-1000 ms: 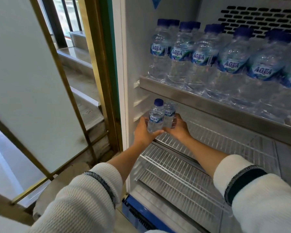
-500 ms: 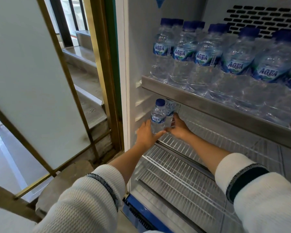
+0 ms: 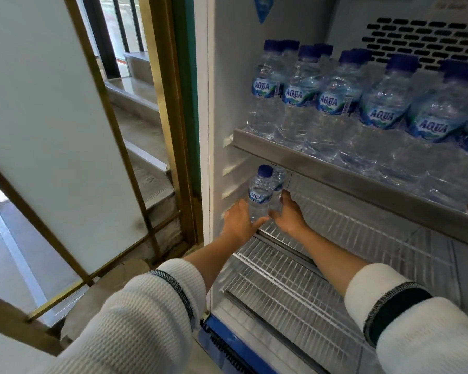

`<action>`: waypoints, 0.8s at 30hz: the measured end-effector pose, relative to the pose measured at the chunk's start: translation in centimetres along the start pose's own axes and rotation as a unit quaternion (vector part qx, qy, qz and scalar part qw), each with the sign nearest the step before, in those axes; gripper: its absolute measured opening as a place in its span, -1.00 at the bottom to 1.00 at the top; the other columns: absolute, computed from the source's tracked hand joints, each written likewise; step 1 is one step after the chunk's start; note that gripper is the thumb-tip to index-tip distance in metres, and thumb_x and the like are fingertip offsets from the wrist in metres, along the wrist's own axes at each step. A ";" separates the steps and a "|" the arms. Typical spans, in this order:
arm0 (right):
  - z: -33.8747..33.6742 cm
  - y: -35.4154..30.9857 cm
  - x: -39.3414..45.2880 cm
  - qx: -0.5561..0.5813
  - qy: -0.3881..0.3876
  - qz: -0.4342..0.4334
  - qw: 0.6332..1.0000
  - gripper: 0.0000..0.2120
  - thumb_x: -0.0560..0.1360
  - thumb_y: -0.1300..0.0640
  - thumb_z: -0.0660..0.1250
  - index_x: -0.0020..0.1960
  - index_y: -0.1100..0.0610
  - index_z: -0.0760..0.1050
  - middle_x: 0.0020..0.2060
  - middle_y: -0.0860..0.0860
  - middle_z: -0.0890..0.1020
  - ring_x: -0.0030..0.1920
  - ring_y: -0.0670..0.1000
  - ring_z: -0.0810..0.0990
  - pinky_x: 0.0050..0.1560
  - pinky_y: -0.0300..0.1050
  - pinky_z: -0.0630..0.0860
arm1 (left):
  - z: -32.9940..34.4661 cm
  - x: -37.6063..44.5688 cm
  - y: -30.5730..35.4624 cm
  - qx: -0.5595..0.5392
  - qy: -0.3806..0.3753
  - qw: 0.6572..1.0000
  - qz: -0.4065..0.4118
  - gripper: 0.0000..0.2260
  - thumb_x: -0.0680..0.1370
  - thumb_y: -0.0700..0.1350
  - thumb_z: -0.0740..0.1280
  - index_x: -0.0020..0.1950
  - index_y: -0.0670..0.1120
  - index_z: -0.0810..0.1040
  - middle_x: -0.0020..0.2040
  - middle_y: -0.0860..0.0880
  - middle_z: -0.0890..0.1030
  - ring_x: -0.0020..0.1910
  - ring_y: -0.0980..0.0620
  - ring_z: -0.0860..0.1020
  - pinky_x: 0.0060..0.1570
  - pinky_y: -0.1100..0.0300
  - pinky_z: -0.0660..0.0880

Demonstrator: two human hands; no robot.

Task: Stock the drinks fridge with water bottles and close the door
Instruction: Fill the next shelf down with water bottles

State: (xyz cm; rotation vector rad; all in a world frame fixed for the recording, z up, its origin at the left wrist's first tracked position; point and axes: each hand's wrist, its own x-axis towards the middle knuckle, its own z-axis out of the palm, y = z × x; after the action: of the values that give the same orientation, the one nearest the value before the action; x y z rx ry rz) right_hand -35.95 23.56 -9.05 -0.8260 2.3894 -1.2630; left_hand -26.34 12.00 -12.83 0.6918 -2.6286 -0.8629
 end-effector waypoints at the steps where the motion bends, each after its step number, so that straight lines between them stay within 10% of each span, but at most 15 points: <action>1: 0.2 0.1 -0.4 0.008 0.011 -0.004 1.000 -0.32 0.50 0.39 0.34 0.51 0.16 0.12 0.33 0.14 0.45 0.30 0.08 0.47 0.14 -0.23 0.40 | -0.1 -0.3 -0.2 -0.004 0.001 1.000 0.004 -0.31 0.48 0.29 0.30 0.40 -0.17 0.30 0.31 -0.16 0.47 0.29 -0.12 0.43 0.30 -0.02 0.34; 9: 3.9 -0.5 -5.0 -0.009 0.206 0.059 0.977 -0.37 0.48 0.33 0.33 0.49 0.21 0.19 0.33 0.22 0.45 0.31 0.24 0.46 0.30 0.06 0.40 | -3.9 -8.2 -5.6 -0.029 0.016 0.999 0.032 -0.32 0.55 0.17 0.29 0.52 -0.17 0.16 0.43 -0.14 0.31 0.42 -0.08 0.29 0.43 0.04 0.24; 13: 8.5 -2.8 -9.3 -0.069 0.295 0.049 0.952 -0.36 0.46 0.25 0.33 0.49 0.20 0.19 0.41 0.22 0.35 0.44 0.23 0.25 0.45 0.16 0.09 | -7.4 -14.4 -12.1 -0.016 -0.005 0.999 -0.030 -0.41 0.57 0.06 0.31 0.52 -0.10 0.19 0.43 -0.06 0.31 0.41 -0.04 0.30 0.42 -0.03 0.28; 24: 30.9 -9.5 -24.0 -0.158 0.020 -0.098 0.982 -0.49 0.52 0.13 0.31 0.44 0.14 0.28 0.39 0.08 0.39 0.43 0.08 0.29 0.42 0.08 0.15 | -17.0 -38.0 -29.5 0.014 -0.003 0.974 -0.227 -0.66 0.54 0.02 0.32 0.30 0.03 0.43 0.19 0.10 0.47 0.16 0.07 0.51 0.15 0.10 0.51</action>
State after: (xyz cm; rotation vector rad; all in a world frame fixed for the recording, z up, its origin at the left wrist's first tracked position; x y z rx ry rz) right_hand 2.06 14.27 -18.31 -1.1621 2.6360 -0.9844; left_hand 22.97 2.97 -22.25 1.3318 -2.5275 -0.9398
